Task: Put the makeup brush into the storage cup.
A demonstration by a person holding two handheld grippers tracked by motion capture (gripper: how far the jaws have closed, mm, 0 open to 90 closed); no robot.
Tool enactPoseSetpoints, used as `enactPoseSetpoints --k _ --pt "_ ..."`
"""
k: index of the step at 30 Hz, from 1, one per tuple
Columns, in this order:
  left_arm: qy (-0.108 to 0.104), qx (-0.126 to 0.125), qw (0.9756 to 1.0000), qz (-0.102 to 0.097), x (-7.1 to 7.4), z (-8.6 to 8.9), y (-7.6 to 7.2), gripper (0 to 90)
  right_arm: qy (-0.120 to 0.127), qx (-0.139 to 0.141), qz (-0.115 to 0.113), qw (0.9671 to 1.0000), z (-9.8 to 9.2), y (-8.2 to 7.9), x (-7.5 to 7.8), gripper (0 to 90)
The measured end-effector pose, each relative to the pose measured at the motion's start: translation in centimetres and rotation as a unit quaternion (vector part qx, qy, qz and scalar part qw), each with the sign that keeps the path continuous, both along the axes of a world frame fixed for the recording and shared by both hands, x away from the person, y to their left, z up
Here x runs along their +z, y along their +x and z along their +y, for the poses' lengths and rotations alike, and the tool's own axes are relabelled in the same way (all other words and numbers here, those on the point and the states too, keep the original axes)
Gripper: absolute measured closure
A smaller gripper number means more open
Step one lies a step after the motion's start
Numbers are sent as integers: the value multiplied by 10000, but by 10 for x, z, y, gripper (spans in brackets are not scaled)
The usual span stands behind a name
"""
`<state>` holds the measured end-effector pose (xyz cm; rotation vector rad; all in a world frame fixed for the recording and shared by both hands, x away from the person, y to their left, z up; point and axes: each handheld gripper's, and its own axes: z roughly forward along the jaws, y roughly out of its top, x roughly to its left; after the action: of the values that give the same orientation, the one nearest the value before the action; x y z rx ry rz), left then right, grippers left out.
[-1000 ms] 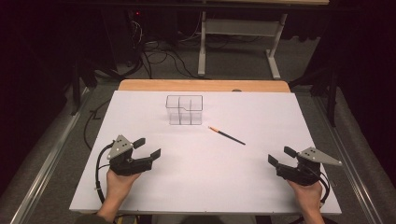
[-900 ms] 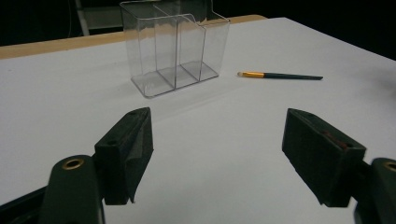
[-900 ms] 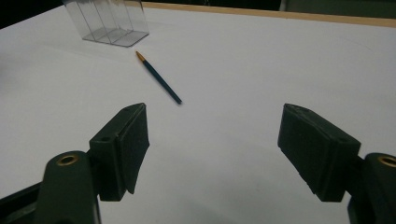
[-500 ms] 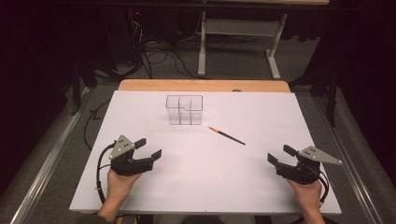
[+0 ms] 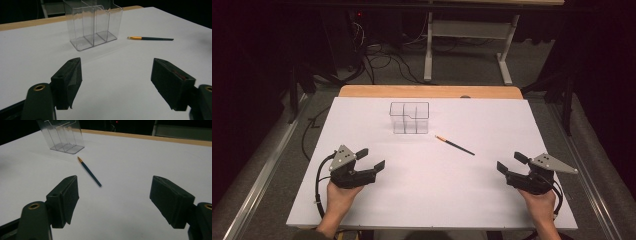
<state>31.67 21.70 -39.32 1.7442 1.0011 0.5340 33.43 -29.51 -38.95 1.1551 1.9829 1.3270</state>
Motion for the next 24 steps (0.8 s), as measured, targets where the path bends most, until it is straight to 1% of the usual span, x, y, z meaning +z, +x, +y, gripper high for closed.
enactPoseSetpoints --k 5,9,14,17,18,20,22,24 --pt "5 -13 10000 9 0 -1 0 254 -6 54 -49 10000 5 3 3 237" --pt "2 -24 10000 -7 0 -1 -1 254 -54 111 -5 9999 11 7 6 232" --pt "-12 -16 10000 1 0 -1 0 254 -47 147 27 9999 17 11 8 225" --pt "6 -21 10000 2 0 -1 0 254 -49 193 89 9998 20 15 9 225" --pt "-2 -26 10000 -3 0 -1 0 254 -82 258 140 9995 22 17 10 226" --pt "-2 -24 10000 -2 0 -1 -1 254 -95 306 160 9994 26 18 11 227" --pt "-1 -24 10000 -4 0 -1 -1 254 -143 343 130 9992 29 18 12 231" --pt "-10 -21 10000 3 0 -1 0 254 -240 375 87 9990 32 19 13 239"
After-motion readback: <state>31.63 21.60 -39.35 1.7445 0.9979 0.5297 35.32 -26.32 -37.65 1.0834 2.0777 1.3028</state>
